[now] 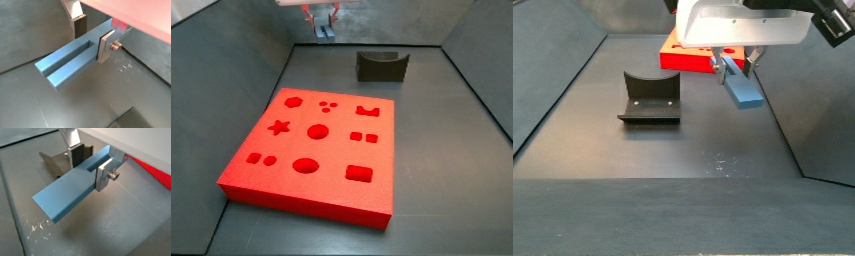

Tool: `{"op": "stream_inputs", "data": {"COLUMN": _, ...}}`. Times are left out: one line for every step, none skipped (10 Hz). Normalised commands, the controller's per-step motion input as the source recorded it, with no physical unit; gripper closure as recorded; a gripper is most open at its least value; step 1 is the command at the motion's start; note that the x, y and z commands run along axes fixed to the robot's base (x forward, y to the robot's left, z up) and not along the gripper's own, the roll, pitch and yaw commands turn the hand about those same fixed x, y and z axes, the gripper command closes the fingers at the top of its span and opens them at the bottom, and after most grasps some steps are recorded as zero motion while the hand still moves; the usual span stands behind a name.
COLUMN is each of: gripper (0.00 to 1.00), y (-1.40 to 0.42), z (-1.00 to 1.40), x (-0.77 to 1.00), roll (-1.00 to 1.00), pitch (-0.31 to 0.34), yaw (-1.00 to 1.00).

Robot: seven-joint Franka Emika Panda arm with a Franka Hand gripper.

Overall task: Pick up the double-square object. Move up. Rotate the double-square object. Place the double-square object on the fixture. Regrasp the double-square object. Move to above the board. Insert the double-square object.
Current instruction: Rotate the double-square object.

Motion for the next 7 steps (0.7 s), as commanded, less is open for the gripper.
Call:
{"op": "stream_inputs", "data": {"gripper": 1.0, "y": 0.01, "z": -0.05, "x": 0.02, "roll": 0.0, "pitch": -0.004, "yaw": -1.0}}
{"op": "stream_inputs", "data": {"gripper": 1.0, "y": 0.01, "z": -0.05, "x": 0.02, "roll": 0.0, "pitch": -0.004, "yaw": -1.0}}
{"op": "stream_inputs", "data": {"gripper": 1.0, "y": 0.01, "z": -0.05, "x": 0.02, "roll": 0.0, "pitch": -0.004, "yaw": -1.0}}
{"op": "stream_inputs", "data": {"gripper": 1.0, "y": 0.01, "z": -0.04, "x": 0.02, "roll": 0.0, "pitch": -0.004, "yaw": -1.0}}
{"op": "stream_inputs", "data": {"gripper": 1.0, "y": 0.01, "z": -0.04, "x": 0.02, "roll": 0.0, "pitch": -0.004, "yaw": -1.0}}
{"op": "stream_inputs", "data": {"gripper": 1.0, "y": 0.01, "z": -0.04, "x": 0.02, "roll": 0.0, "pitch": -0.005, "yaw": -1.0}}
{"op": "stream_inputs", "data": {"gripper": 1.0, "y": 0.01, "z": -0.04, "x": 0.02, "roll": 0.0, "pitch": -0.005, "yaw": -1.0}}
